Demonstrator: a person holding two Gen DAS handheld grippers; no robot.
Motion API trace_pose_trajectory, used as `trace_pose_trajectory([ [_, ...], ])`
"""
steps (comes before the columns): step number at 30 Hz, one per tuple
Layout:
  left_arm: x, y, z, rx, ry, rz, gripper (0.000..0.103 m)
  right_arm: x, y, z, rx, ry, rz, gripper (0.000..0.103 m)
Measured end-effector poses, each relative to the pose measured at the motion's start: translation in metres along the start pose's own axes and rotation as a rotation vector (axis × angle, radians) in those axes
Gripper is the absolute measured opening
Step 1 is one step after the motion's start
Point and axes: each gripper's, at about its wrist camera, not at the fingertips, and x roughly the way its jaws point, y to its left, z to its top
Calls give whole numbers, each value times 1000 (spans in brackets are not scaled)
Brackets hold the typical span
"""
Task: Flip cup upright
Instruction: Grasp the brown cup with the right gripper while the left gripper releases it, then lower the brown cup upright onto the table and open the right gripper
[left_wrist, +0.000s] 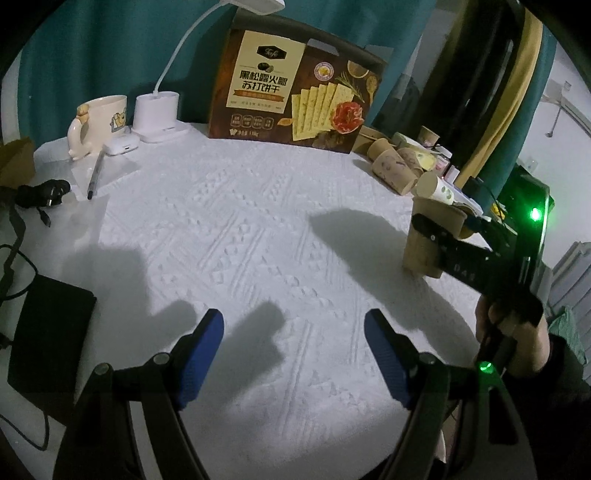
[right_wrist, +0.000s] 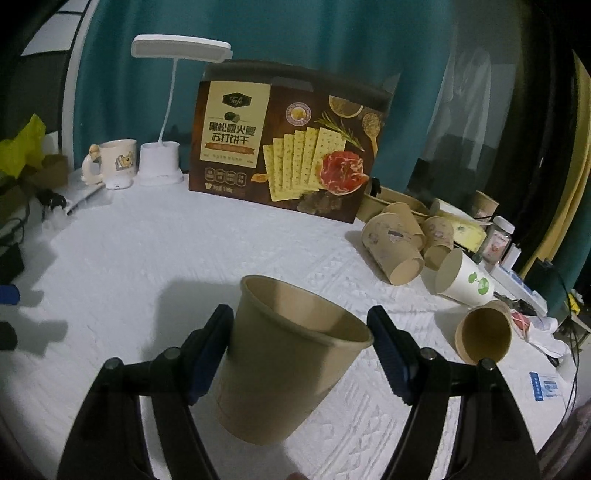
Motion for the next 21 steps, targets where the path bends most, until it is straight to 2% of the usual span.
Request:
trace_pose_trajectory([
  [13, 8, -8, -1, 15, 18, -8, 79, -27, 12, -21, -32, -53, -12, 73],
  [21, 7, -13, -5, 31, 26, -15, 79, -33, 19, -32, -24, -7, 27, 73],
])
